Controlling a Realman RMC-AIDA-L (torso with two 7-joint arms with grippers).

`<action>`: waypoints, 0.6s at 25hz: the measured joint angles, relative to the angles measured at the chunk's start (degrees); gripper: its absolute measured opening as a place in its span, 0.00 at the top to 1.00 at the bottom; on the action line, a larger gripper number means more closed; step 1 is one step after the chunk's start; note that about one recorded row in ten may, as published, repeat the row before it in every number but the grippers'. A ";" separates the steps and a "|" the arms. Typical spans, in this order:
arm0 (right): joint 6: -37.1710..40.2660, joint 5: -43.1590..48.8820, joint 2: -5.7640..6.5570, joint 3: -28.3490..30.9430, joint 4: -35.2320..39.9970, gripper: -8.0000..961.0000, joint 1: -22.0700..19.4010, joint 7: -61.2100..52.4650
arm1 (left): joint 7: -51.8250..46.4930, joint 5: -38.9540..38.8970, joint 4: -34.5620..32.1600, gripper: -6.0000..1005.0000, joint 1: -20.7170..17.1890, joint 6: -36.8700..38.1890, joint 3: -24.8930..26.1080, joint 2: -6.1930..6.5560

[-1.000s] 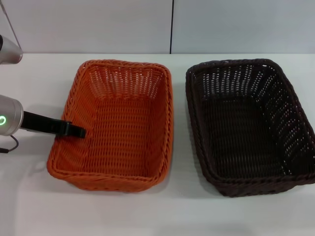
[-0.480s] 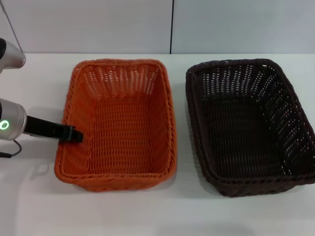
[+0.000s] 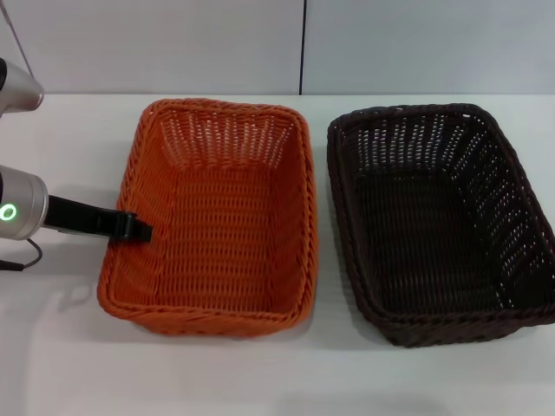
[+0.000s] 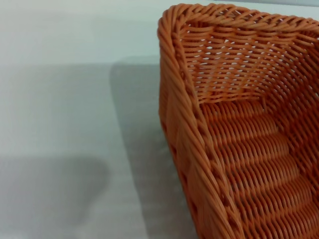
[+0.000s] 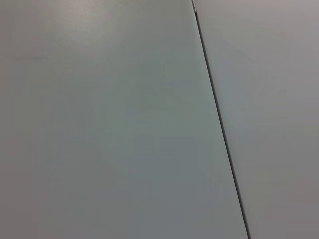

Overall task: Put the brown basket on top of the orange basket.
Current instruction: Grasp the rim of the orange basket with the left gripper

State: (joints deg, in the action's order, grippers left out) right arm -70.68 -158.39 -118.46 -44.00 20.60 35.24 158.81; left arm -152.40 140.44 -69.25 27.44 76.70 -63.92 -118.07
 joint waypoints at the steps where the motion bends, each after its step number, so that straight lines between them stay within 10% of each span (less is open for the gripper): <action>1: 0.00 -0.01 -0.01 0.00 -0.03 0.47 0.07 0.00 | 0.00 -0.10 -0.01 0.81 0.02 0.00 -0.03 0.01; 15: 0.02 -0.08 -0.13 -0.18 -1.22 0.47 -0.61 0.00 | 1.03 -0.49 -0.10 0.83 0.06 -0.15 -0.04 0.11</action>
State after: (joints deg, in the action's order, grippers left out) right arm -70.66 -158.47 -118.59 -44.18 19.38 34.63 158.81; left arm -151.37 139.95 -69.35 27.50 76.55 -63.96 -117.96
